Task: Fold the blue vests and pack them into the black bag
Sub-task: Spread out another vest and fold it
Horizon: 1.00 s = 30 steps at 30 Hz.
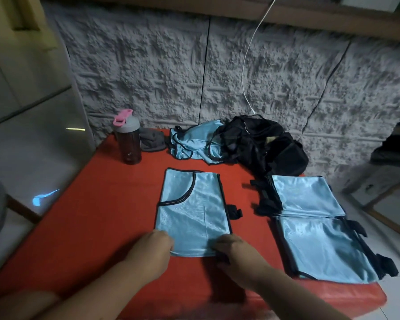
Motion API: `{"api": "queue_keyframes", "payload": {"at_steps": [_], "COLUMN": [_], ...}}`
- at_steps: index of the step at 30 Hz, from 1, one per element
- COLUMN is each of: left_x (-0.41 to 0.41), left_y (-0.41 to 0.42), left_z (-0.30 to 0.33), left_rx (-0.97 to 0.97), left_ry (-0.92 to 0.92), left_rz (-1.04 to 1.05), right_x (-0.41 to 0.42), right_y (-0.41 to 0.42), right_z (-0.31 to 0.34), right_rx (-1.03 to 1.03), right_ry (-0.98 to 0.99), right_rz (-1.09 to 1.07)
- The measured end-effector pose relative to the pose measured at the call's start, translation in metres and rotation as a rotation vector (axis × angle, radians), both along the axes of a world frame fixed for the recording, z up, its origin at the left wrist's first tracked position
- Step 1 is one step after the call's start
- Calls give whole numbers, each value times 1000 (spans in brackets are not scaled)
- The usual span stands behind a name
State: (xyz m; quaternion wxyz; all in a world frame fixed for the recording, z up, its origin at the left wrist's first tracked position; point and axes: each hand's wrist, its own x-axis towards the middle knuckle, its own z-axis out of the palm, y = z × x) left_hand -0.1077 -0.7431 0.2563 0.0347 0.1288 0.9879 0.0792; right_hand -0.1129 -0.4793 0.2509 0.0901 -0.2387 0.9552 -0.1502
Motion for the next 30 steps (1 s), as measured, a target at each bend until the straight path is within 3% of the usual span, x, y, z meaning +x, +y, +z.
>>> {"api": "queue_keyframes", "payload": {"at_steps": [6,15,23,30], "left_x": [-2,-8,-12,-17], "left_y": [-2,-7,-13,-24], "left_z": [-8,-9,-3,-4], "left_rx": [120,271,350,225], "left_ry": [12,14,-5,-42], "left_rz": [21,36,88,85], "right_x": [-7,-18,-12,-17], "right_y": [-8,2,-1,8], "right_z": [-9,-20,-24,-12], "right_rx": [38,25,72,42], "right_ry": [203,204,395,287], "right_rz": [-11,30,-90,-51]}}
